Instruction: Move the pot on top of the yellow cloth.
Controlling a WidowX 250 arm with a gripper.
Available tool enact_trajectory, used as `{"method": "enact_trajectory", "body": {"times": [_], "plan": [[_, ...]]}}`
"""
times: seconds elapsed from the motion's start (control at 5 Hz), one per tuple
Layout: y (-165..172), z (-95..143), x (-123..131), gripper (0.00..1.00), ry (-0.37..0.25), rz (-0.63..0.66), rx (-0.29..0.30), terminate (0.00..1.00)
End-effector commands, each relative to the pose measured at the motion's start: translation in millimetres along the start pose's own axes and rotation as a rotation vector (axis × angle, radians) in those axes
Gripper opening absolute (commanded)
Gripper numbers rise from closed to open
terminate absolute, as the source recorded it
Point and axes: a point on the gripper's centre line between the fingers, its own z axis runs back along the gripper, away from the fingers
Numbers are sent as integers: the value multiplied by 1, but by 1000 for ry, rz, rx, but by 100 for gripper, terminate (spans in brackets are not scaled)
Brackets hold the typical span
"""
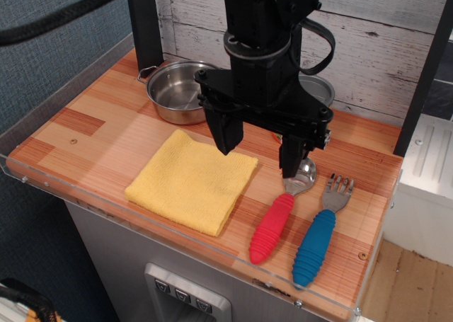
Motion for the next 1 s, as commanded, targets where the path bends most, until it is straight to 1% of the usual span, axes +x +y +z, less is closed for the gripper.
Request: {"method": "enact_trajectory", "body": {"times": [0.0, 0.2, 0.4, 0.6, 0.8], "plan": [[0, 0, 0, 100, 0, 0, 0, 0], [23, 2, 10, 100, -5, -178, -10, 0], [42, 5, 18, 100, -12, -221, 15, 0], [67, 2, 28, 100, -22, -198, 17, 0], [89, -5, 43, 100, -4, -120, 40, 0]]}}
